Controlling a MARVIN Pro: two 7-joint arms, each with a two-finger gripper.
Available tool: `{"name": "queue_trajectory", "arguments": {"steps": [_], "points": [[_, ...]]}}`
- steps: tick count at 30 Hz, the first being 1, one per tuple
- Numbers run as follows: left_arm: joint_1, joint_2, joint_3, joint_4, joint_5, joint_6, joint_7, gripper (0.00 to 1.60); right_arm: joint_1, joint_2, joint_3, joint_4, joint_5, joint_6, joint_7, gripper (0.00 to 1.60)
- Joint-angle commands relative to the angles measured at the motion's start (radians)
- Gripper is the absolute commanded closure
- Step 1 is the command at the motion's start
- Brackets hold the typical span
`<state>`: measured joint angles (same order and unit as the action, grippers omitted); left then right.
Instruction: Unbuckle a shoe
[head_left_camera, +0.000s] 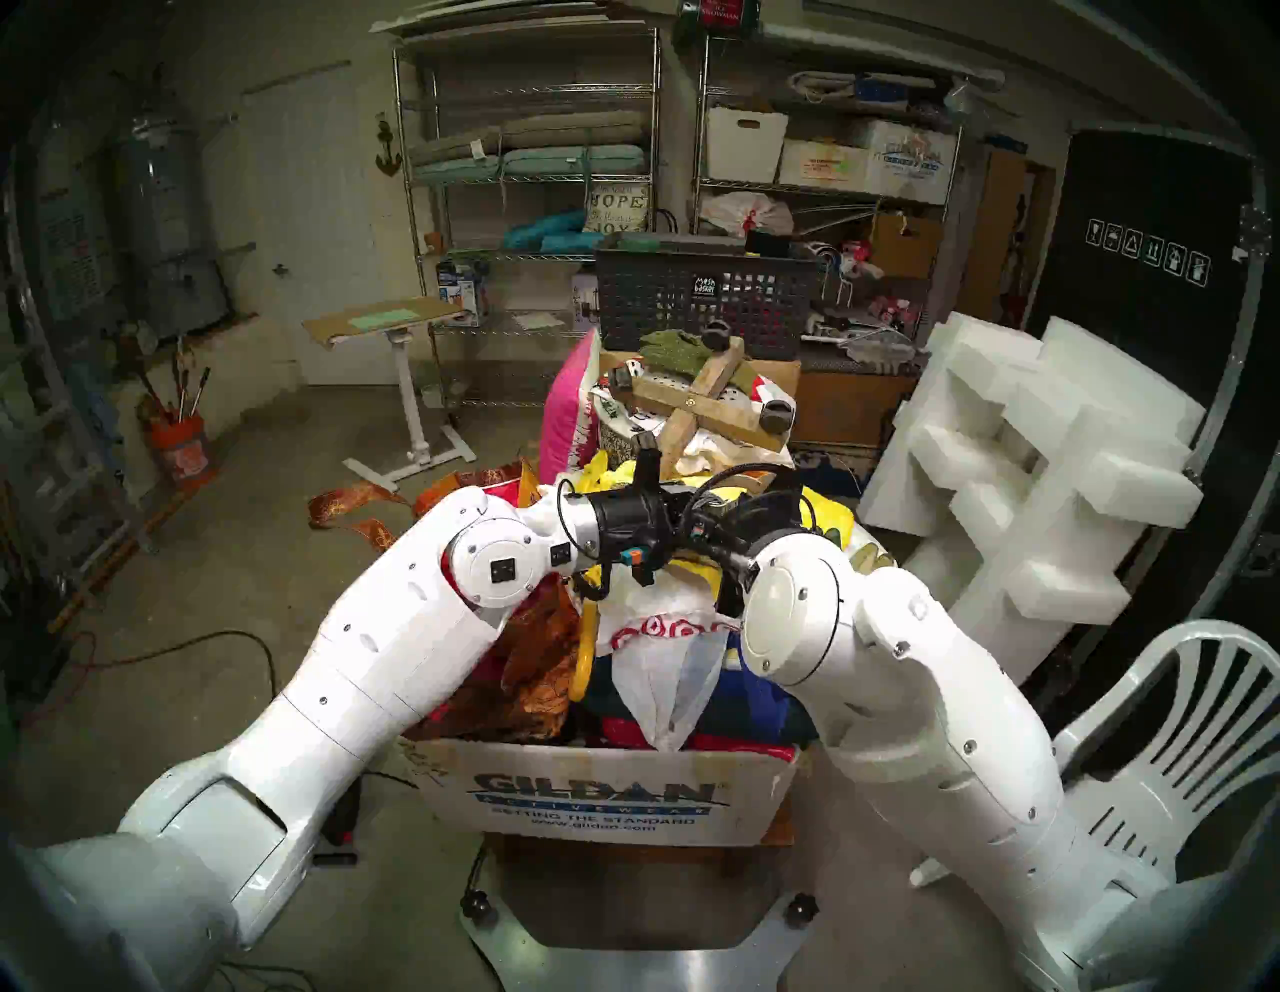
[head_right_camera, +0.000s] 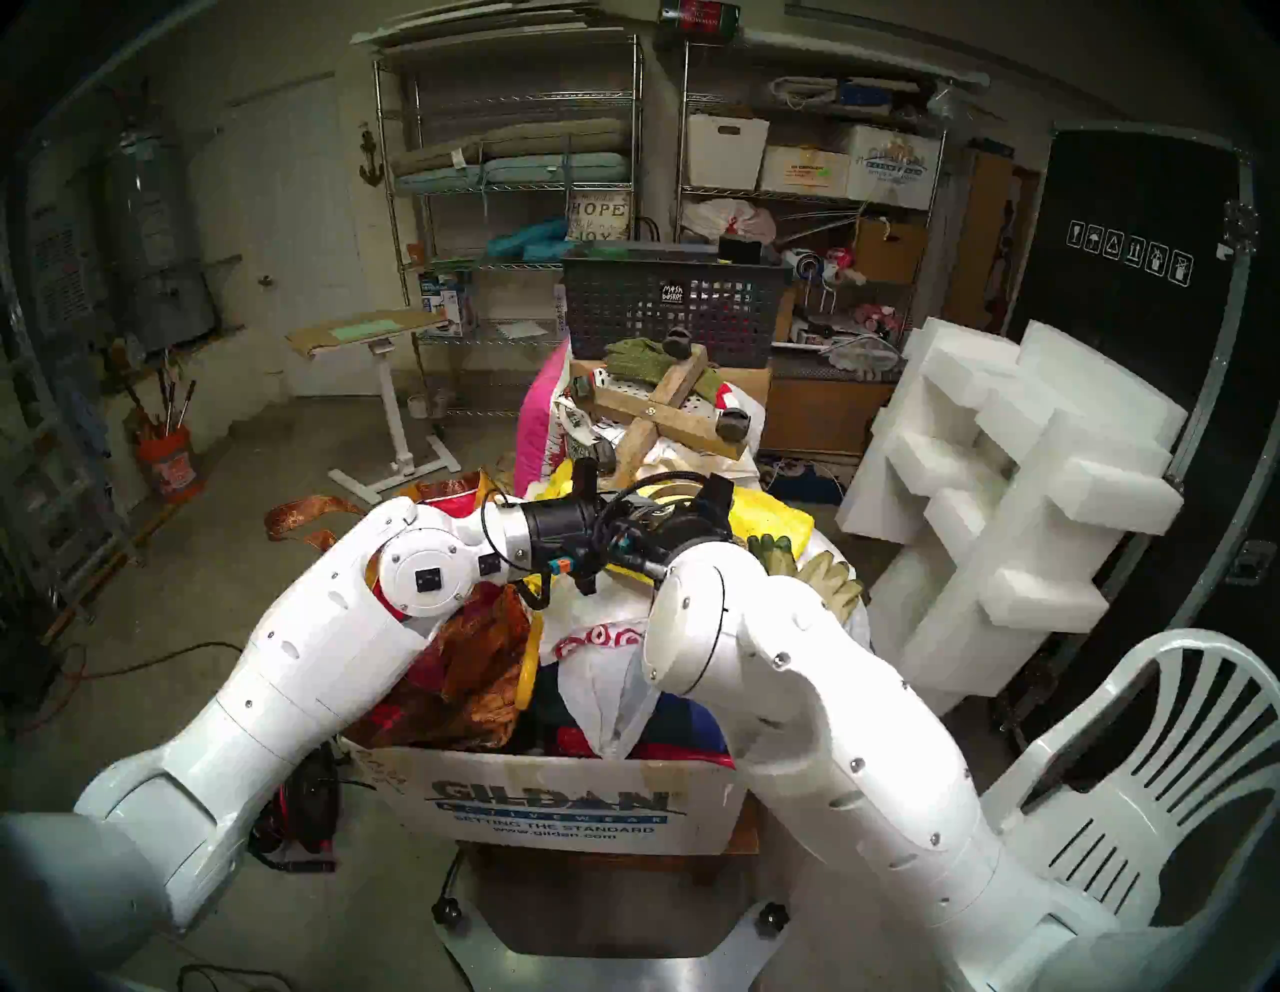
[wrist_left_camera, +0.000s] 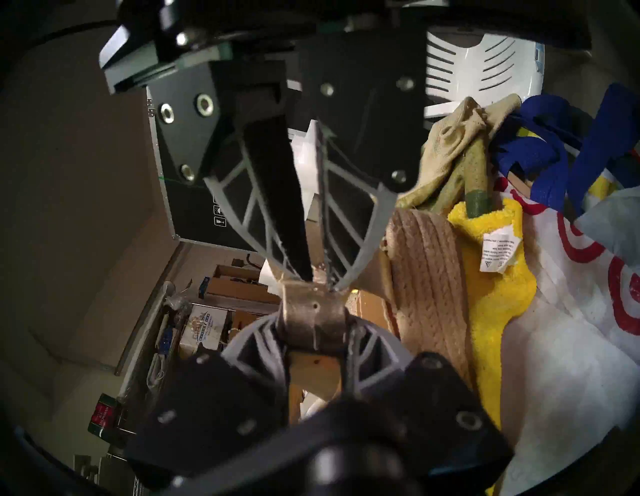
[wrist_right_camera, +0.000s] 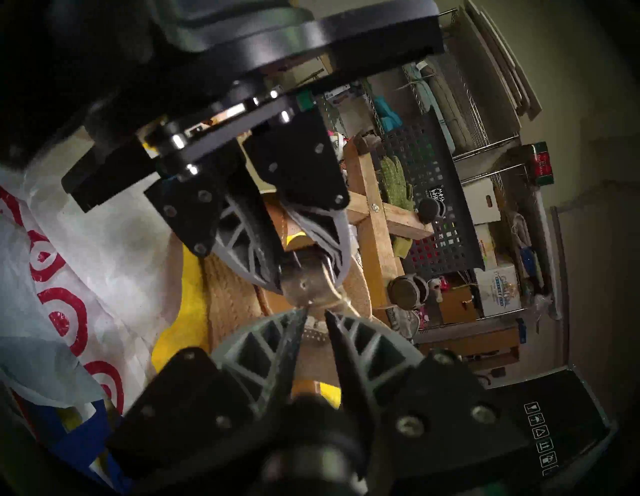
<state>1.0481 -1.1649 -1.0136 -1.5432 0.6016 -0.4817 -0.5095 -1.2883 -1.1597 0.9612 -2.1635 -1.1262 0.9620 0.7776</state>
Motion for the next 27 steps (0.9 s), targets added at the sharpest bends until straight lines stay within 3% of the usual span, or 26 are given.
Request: {"name": "queue_trajectory", "arguments": {"steps": [1, 22, 27], "points": [[-0.011, -0.011, 0.002, -0.016, -0.004, -0.003, 0.000, 1.60, -0.003, -0.020, 0.020, -0.029, 0.004, -0.002, -0.019, 0.87], [-0.005, -0.011, 0.008, -0.013, 0.013, -0.004, 0.005, 1.60, -0.018, 0.000, 0.021, -0.067, 0.035, -0.047, -0.008, 0.80], [-0.004, -0.010, 0.006, -0.015, 0.015, -0.004, 0.003, 1.60, -0.022, 0.000, 0.018, -0.063, 0.030, -0.044, -0.017, 0.95]]}}
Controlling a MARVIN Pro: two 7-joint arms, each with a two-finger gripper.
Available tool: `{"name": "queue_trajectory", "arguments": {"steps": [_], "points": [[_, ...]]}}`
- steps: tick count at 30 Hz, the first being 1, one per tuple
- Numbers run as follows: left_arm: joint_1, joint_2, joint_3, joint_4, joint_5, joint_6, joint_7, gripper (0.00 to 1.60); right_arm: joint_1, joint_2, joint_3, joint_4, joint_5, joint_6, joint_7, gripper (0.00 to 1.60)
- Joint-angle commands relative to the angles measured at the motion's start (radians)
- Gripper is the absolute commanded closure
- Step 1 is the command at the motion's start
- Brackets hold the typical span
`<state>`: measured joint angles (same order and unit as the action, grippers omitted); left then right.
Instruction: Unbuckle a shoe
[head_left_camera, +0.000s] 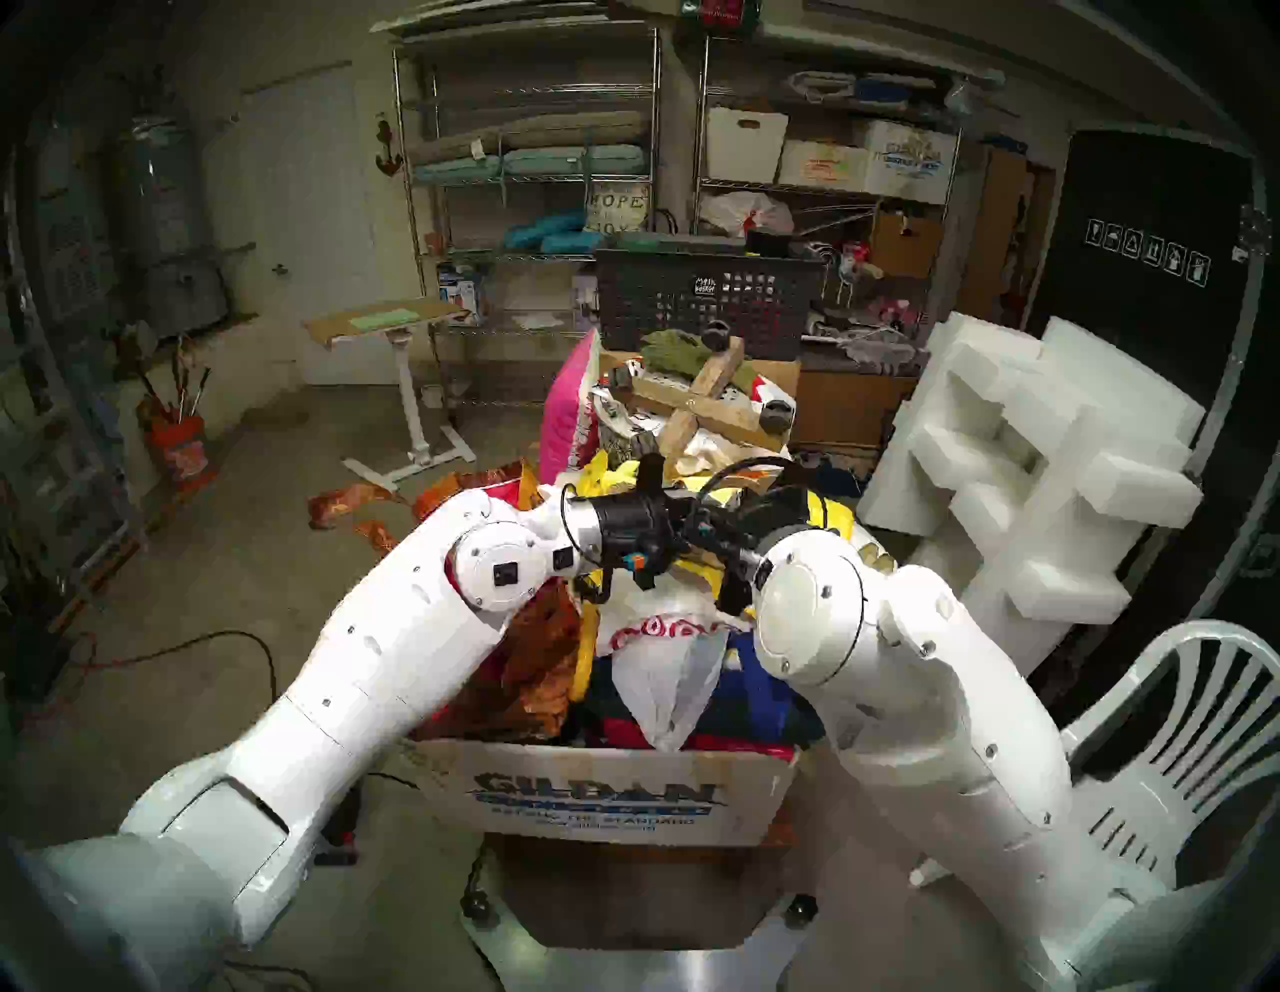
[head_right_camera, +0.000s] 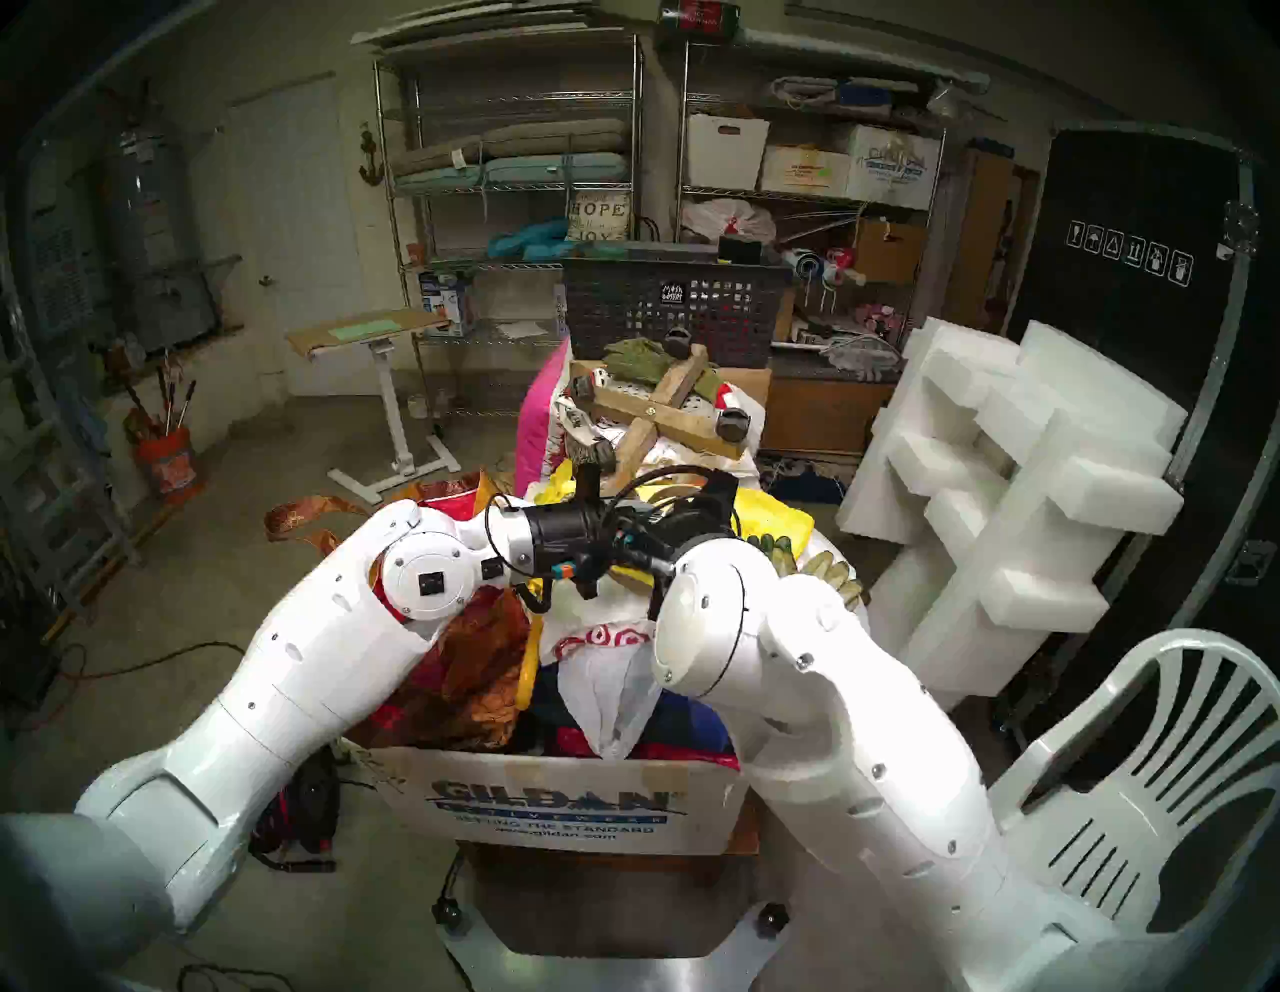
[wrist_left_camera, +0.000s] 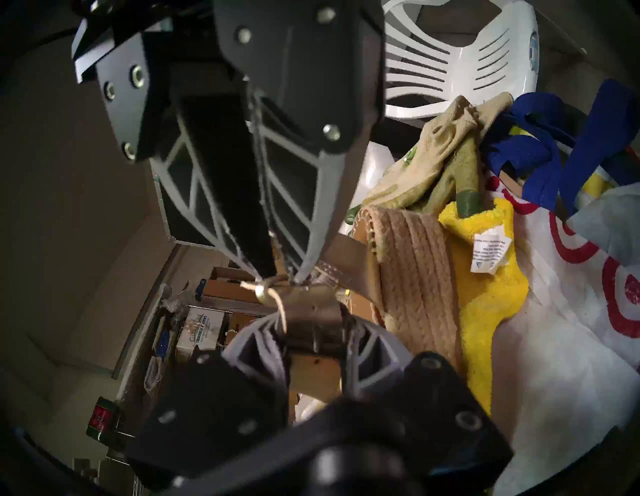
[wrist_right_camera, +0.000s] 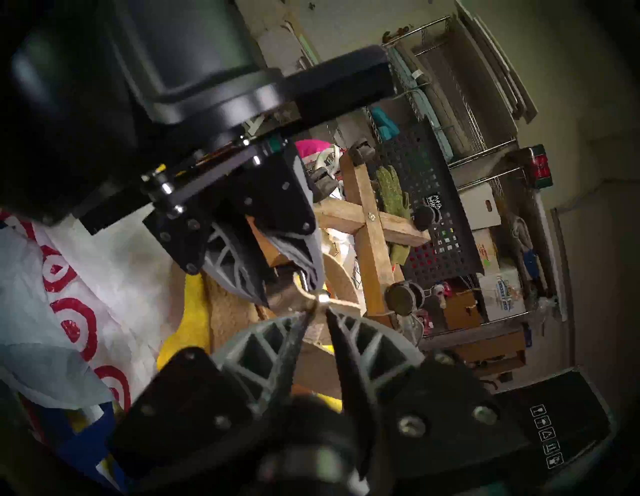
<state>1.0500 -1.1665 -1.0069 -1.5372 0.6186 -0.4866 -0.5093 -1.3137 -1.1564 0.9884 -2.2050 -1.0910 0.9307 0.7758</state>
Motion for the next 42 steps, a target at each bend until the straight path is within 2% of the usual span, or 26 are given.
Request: {"name": "queue_trajectory", "arguments": {"steps": [1, 2, 6, 8, 25, 42], "points": [[-0.006, -0.009, -0.001, -0.021, -0.001, 0.001, 0.004, 1.60, 0.003, -0.004, -0.009, -0.021, -0.005, -0.012, -0.017, 1.01], [-0.006, -0.009, -0.002, -0.022, -0.001, 0.000, 0.003, 1.60, 0.002, -0.004, -0.010, -0.021, -0.005, -0.012, -0.018, 1.22], [-0.006, -0.009, -0.003, -0.022, -0.001, -0.003, 0.002, 1.60, 0.006, -0.005, -0.013, -0.018, -0.014, -0.003, -0.025, 1.35], [-0.007, -0.009, -0.003, -0.022, -0.001, -0.004, 0.002, 1.60, 0.008, -0.005, -0.009, -0.017, -0.014, 0.000, -0.027, 1.60], [-0.006, -0.002, 0.004, -0.031, -0.001, -0.012, -0.010, 1.60, 0.028, -0.026, 0.006, -0.009, -0.032, 0.003, -0.038, 1.60], [-0.002, 0.003, 0.003, -0.037, -0.007, -0.016, -0.018, 1.60, 0.060, -0.071, 0.017, 0.057, -0.049, 0.011, -0.061, 1.60]]}}
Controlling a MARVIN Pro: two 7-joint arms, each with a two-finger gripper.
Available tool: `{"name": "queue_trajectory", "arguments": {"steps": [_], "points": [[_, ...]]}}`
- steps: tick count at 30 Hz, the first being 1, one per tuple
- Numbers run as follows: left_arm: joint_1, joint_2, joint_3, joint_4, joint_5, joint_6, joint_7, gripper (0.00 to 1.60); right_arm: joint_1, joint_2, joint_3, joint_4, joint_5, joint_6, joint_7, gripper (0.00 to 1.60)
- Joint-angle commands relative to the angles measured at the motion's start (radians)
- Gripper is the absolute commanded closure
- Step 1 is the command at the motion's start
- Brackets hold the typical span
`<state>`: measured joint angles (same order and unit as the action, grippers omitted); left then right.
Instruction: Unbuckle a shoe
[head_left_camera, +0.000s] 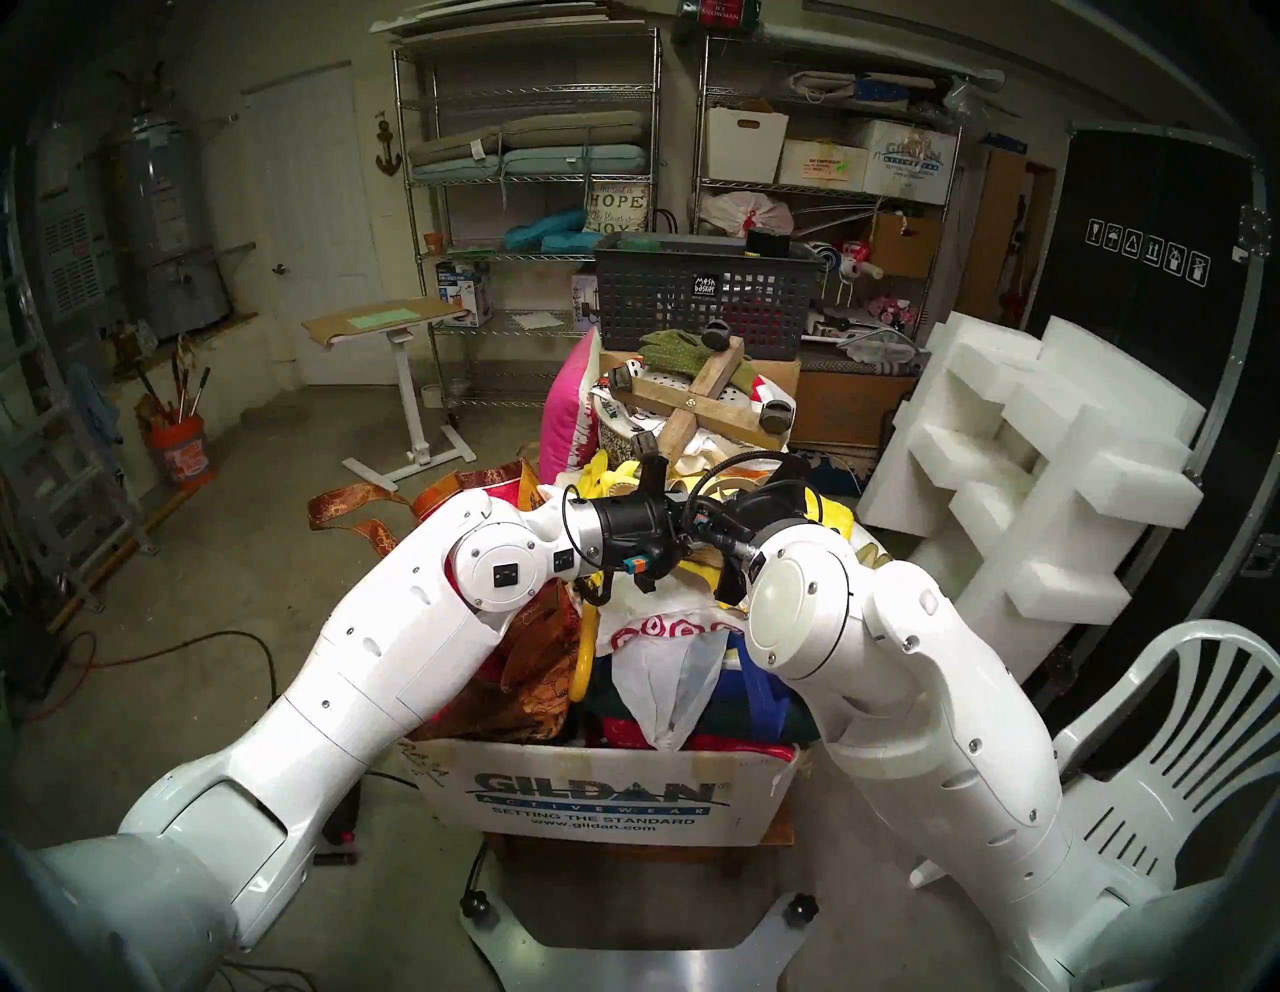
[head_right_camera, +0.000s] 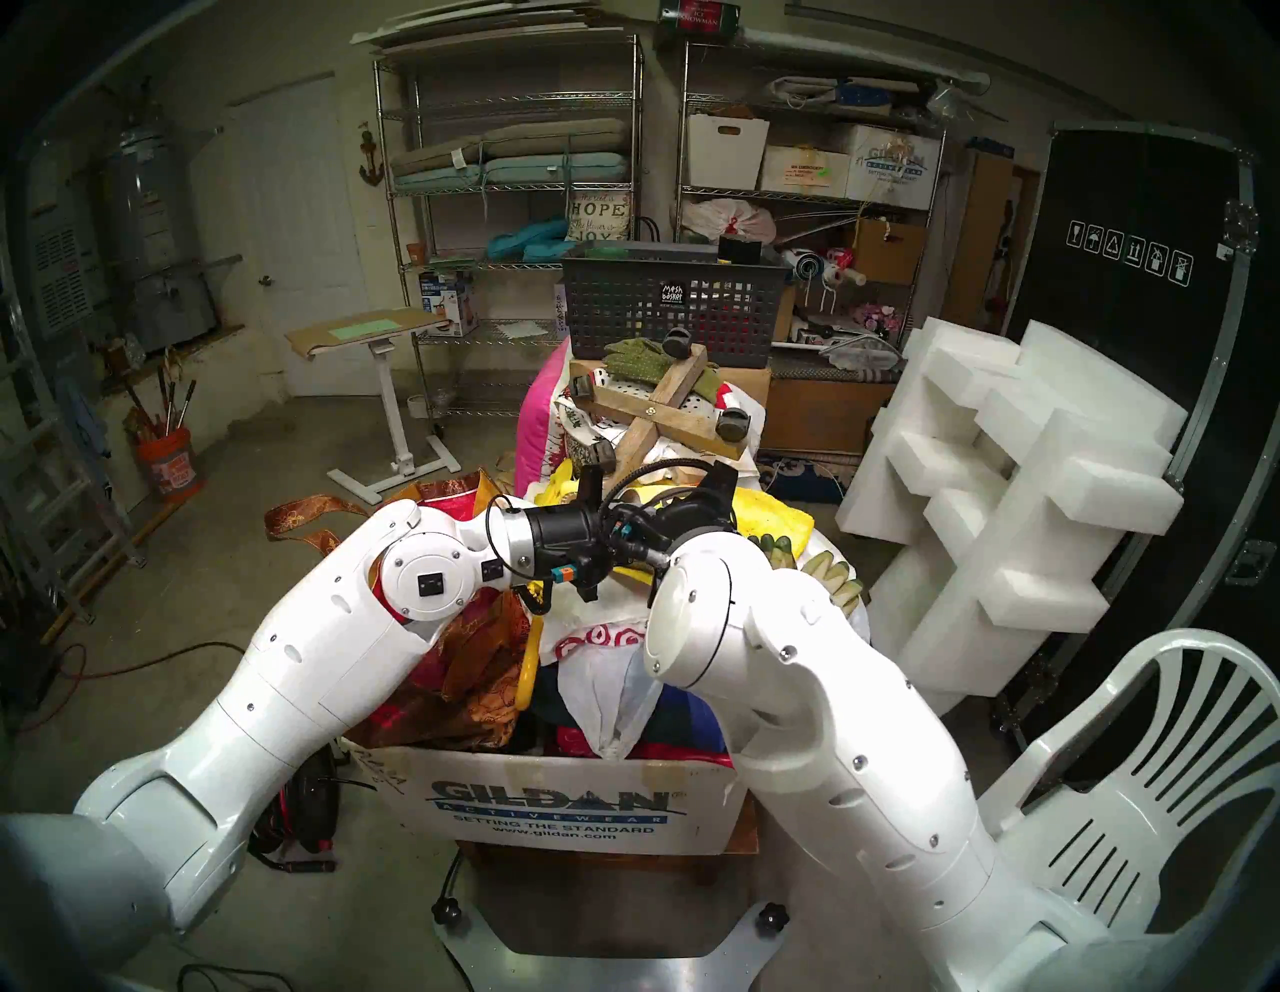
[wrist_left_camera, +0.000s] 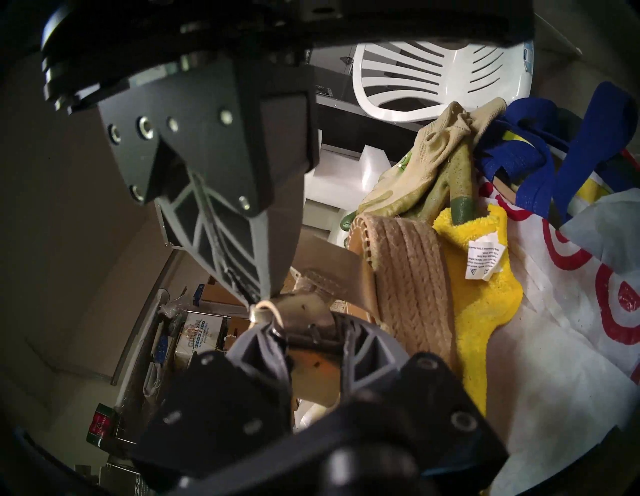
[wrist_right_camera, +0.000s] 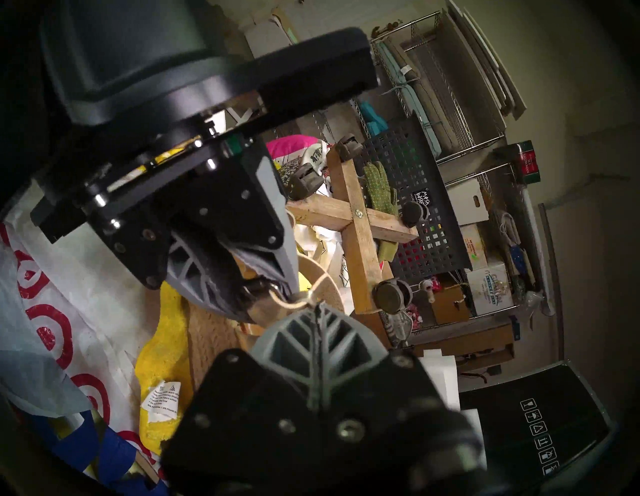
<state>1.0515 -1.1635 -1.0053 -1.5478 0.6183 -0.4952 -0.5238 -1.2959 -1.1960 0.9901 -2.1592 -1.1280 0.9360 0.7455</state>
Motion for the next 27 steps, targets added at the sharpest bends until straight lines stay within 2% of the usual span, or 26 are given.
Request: {"name": "queue_trajectory", "arguments": {"steps": [1, 11, 17, 18, 19, 21, 22, 23, 25, 27], "points": [[-0.003, 0.000, 0.001, -0.026, -0.007, -0.008, -0.003, 1.60, 0.045, -0.034, 0.018, 0.016, -0.014, 0.008, -0.033, 1.60], [0.003, 0.003, -0.003, -0.028, -0.009, -0.009, -0.003, 1.60, 0.055, -0.042, 0.029, 0.035, -0.018, 0.009, -0.043, 1.60], [0.003, 0.004, -0.004, -0.028, -0.007, -0.009, 0.000, 1.60, 0.040, -0.031, 0.025, 0.009, -0.008, 0.003, -0.026, 1.60], [0.001, 0.003, -0.004, -0.028, -0.005, -0.009, 0.000, 1.60, 0.037, -0.020, 0.022, -0.001, -0.007, 0.000, -0.012, 1.55], [0.000, 0.003, -0.005, -0.027, -0.004, -0.007, 0.000, 1.60, 0.031, -0.018, 0.021, -0.008, -0.007, 0.002, -0.010, 1.37], [-0.006, 0.001, -0.006, -0.026, 0.003, 0.002, -0.002, 1.60, 0.019, -0.001, 0.020, -0.025, -0.008, 0.002, 0.002, 1.17], [-0.010, 0.001, -0.007, -0.022, 0.004, 0.003, -0.003, 1.60, 0.011, 0.007, 0.021, -0.033, -0.009, 0.003, 0.005, 1.15], [-0.015, 0.002, -0.007, -0.017, 0.005, 0.000, -0.005, 1.60, 0.003, 0.017, 0.024, -0.042, -0.011, 0.005, 0.008, 1.22], [-0.022, 0.005, -0.011, -0.011, 0.001, -0.004, -0.008, 1.60, -0.009, 0.033, 0.031, -0.053, -0.012, 0.008, 0.012, 1.24], [-0.028, 0.010, -0.014, -0.005, 0.000, -0.010, -0.012, 1.60, -0.017, 0.045, 0.038, -0.058, -0.015, 0.011, 0.016, 1.20]]}}
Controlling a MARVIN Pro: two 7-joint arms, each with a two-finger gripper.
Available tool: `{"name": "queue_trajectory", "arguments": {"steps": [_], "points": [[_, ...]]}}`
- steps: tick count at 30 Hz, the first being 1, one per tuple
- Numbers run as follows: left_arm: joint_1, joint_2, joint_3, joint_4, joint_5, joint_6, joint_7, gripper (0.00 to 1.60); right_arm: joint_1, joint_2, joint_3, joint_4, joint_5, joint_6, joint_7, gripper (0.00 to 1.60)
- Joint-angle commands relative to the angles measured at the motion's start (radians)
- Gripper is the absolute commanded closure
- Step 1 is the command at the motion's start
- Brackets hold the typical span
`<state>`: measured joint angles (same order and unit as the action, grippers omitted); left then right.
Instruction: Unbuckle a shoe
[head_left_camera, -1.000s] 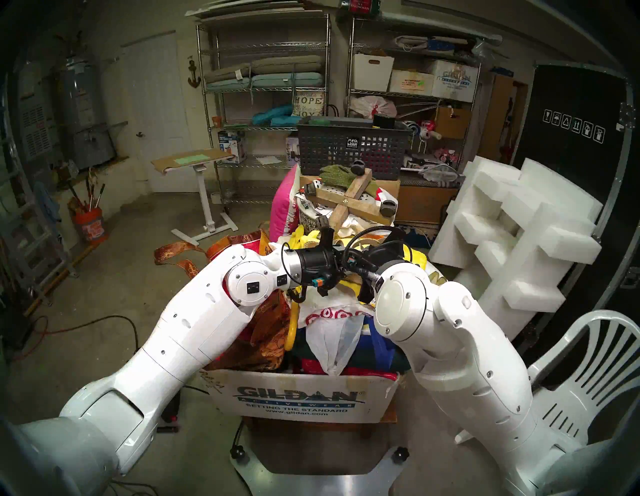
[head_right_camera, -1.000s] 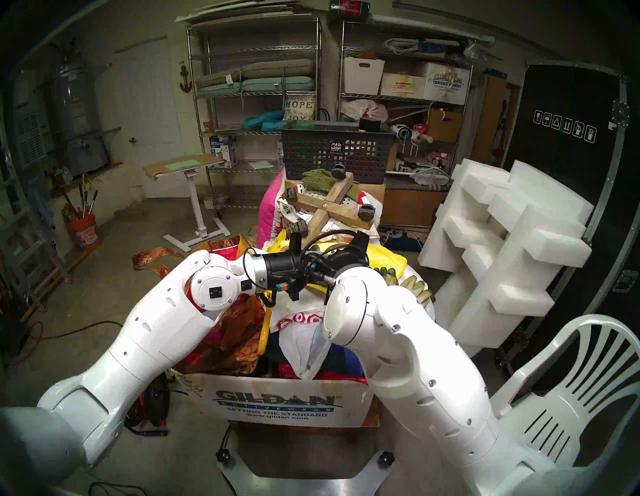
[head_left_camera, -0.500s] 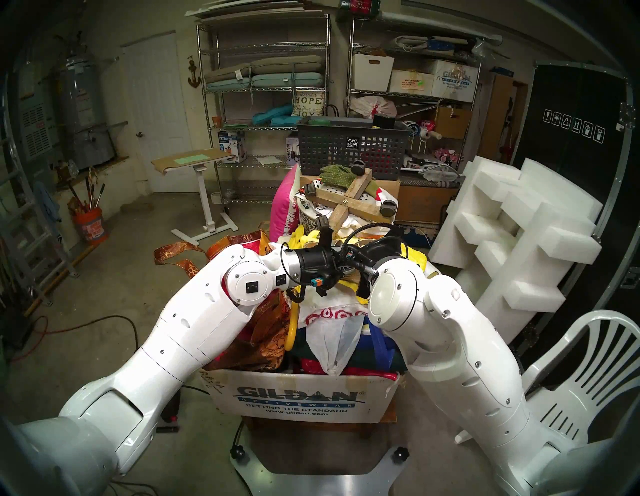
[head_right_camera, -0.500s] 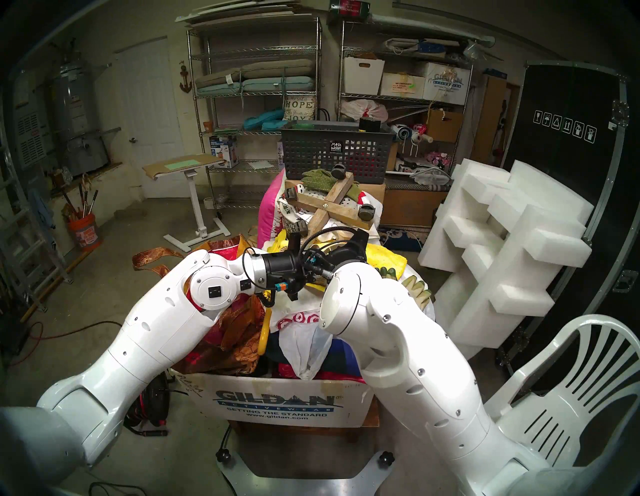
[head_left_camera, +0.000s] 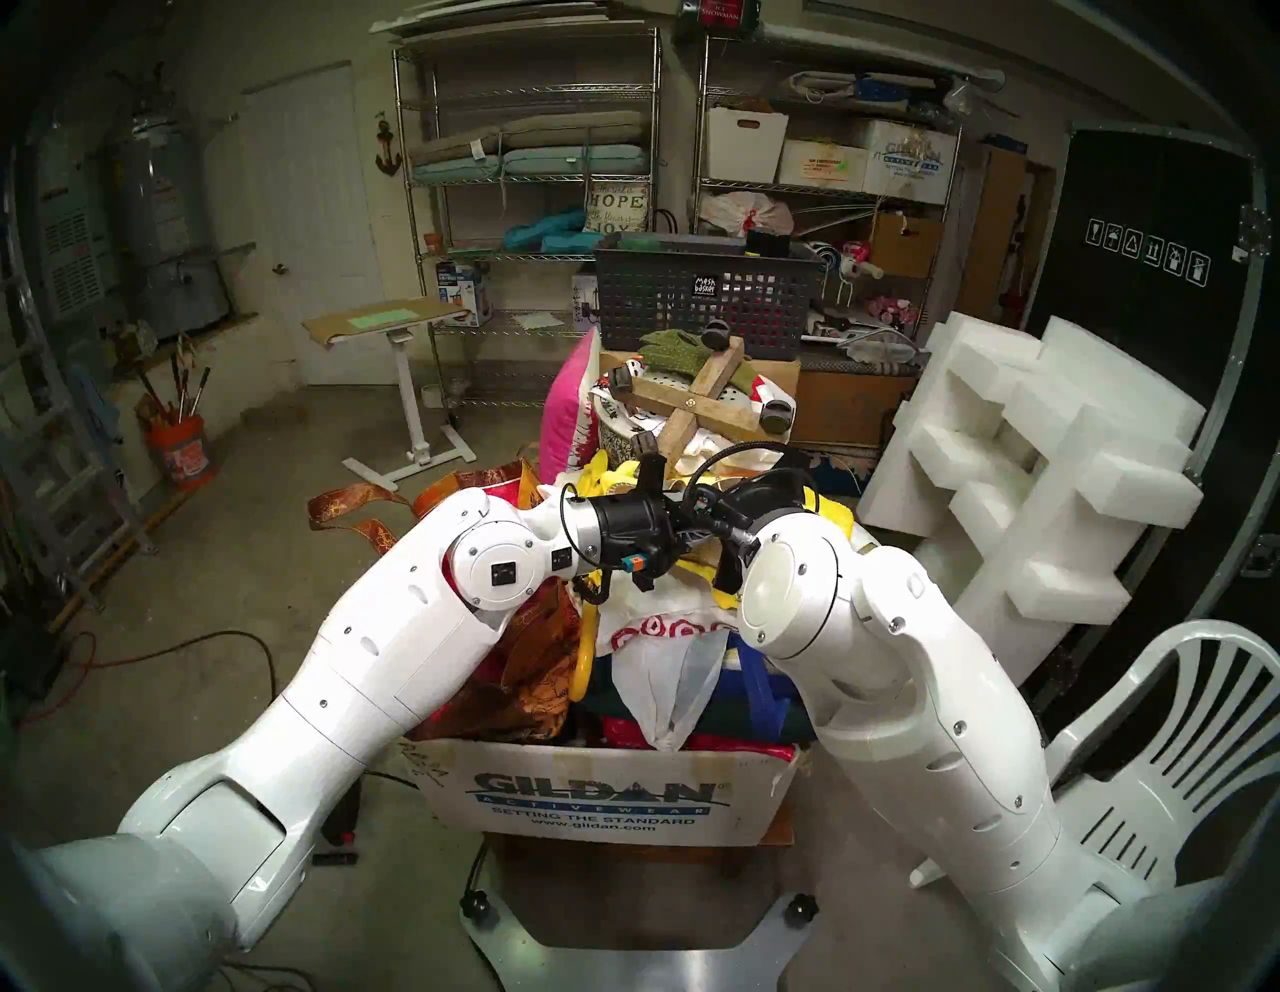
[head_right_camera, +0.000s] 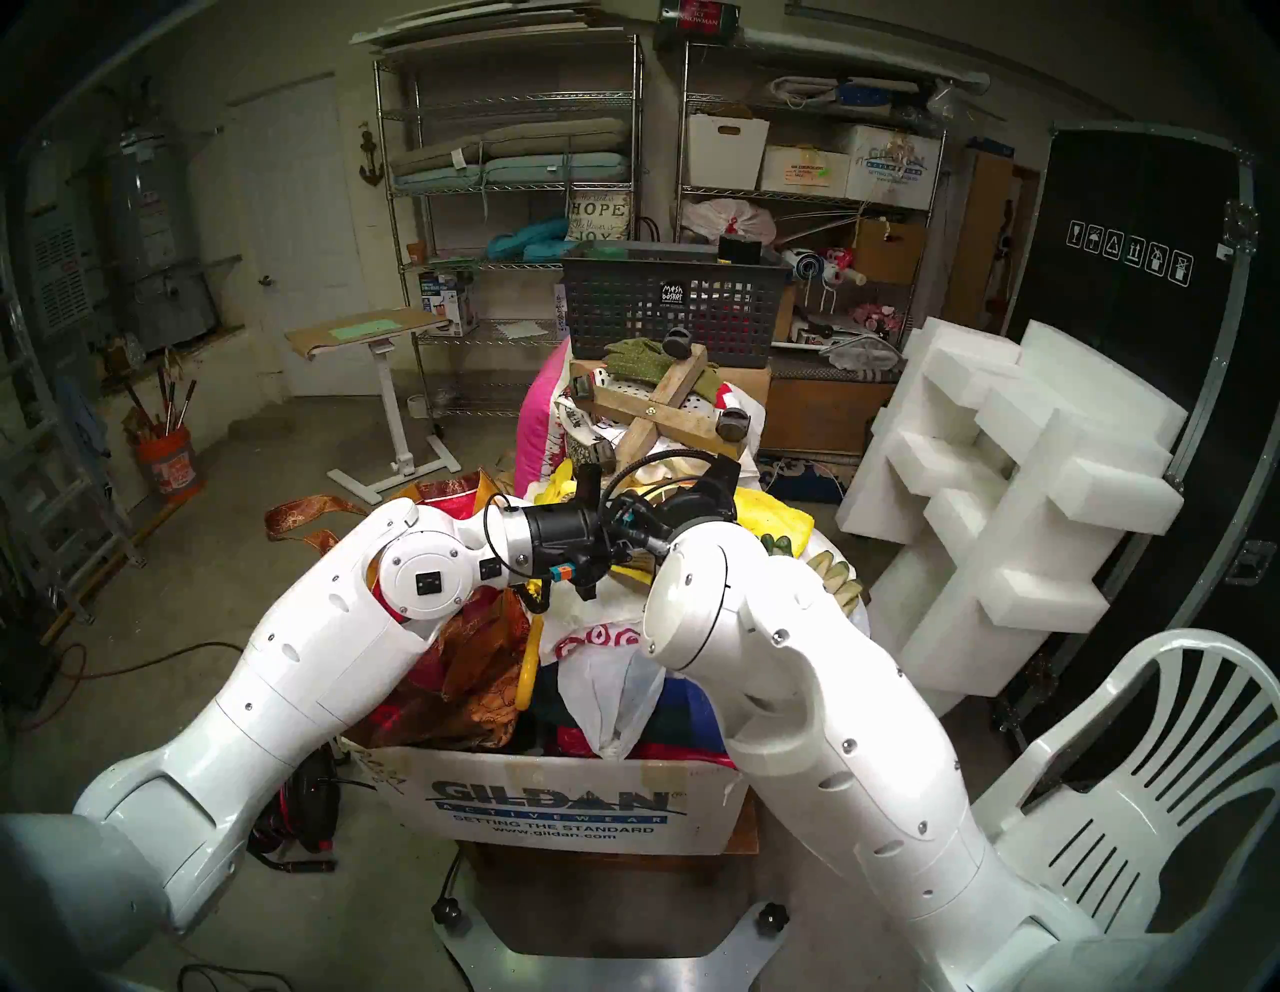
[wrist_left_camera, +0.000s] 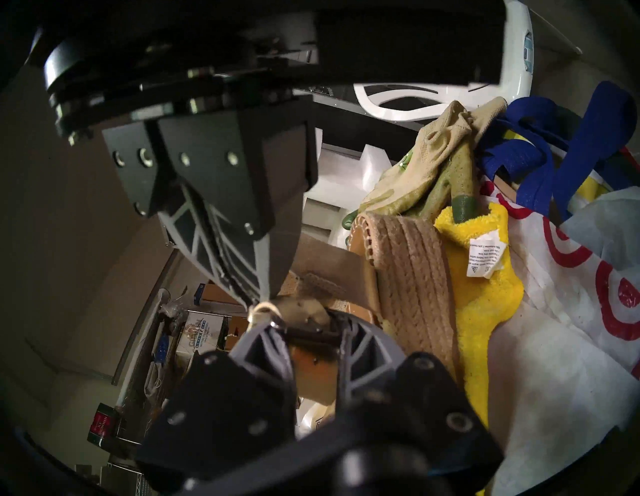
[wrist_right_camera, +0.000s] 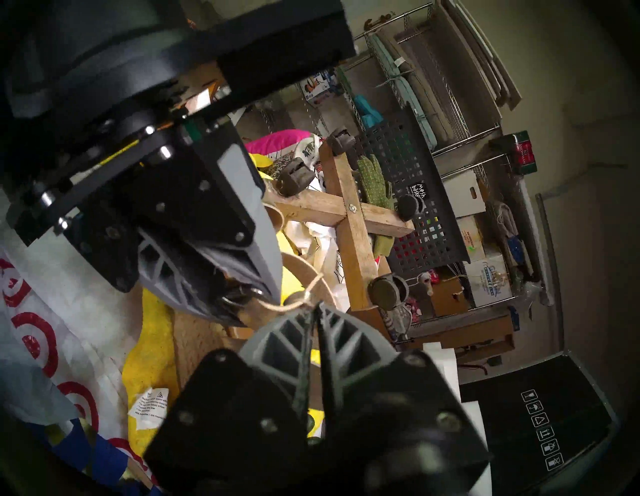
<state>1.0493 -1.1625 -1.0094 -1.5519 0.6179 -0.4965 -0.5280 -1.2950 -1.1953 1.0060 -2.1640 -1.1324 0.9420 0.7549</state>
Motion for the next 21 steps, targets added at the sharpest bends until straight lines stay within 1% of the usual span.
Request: {"name": "queue_trajectory", "arguments": {"steps": [1, 3, 10, 13, 14, 21], "points": [[-0.028, 0.011, -0.012, 0.000, -0.002, -0.011, -0.010, 1.60, -0.022, 0.047, 0.026, -0.055, -0.009, 0.003, 0.006, 1.22], [-0.033, 0.016, -0.014, 0.002, -0.004, -0.018, -0.016, 1.60, -0.027, 0.049, 0.033, -0.055, -0.008, 0.003, 0.004, 1.23], [-0.036, 0.024, -0.018, 0.002, -0.020, -0.040, -0.029, 1.60, -0.027, 0.046, 0.044, -0.056, -0.002, -0.008, 0.000, 1.17], [-0.033, 0.027, -0.019, -0.003, -0.025, -0.043, -0.036, 1.60, -0.023, 0.041, 0.047, -0.054, 0.006, -0.020, -0.002, 1.07], [-0.033, 0.027, -0.019, -0.003, -0.026, -0.043, -0.037, 1.60, -0.022, 0.039, 0.047, -0.054, 0.006, -0.021, -0.001, 0.99], [-0.030, 0.030, -0.021, -0.008, -0.028, -0.041, -0.044, 1.60, -0.014, 0.022, 0.046, -0.050, 0.017, -0.039, -0.009, 0.95]]}}
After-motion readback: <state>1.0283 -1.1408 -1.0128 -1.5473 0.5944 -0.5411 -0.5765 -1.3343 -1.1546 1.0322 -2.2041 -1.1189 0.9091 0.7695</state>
